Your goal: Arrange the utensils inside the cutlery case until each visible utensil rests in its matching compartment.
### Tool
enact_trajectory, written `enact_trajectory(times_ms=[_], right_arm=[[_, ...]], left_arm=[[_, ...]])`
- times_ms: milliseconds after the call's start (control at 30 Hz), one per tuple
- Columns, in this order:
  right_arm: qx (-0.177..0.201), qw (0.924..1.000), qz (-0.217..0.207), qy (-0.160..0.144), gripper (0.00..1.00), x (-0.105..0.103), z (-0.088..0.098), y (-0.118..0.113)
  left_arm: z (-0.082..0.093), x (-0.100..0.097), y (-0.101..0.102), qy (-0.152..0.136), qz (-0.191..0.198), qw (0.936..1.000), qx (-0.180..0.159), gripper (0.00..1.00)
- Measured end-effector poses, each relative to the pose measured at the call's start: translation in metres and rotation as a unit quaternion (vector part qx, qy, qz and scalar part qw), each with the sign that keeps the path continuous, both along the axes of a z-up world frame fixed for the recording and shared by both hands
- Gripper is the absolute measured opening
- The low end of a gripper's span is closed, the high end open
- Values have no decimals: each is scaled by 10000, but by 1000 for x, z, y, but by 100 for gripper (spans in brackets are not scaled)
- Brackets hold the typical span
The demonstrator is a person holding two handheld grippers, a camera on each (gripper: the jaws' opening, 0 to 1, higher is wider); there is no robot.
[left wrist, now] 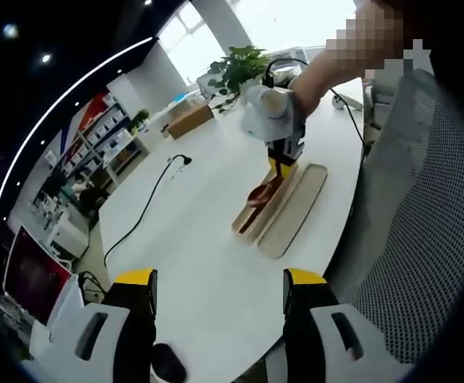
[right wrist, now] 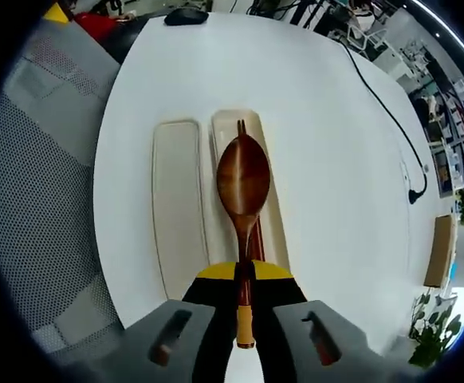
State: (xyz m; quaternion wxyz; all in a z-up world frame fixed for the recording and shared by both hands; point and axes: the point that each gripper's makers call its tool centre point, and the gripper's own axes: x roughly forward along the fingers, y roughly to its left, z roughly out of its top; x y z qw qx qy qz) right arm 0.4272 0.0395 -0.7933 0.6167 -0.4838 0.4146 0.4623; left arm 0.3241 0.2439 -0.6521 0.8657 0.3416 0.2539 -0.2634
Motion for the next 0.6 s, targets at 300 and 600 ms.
enact_trajectory(times_ms=[300, 600], right_arm=[[-69, 9999, 131, 21, 1, 7, -6, 6], [-145, 9996, 220, 56, 1, 10, -12, 8]], left_arm=[[0, 0, 0, 18, 9, 10000, -27, 65], [-1, 0, 0, 29, 21, 10000, -32, 66]])
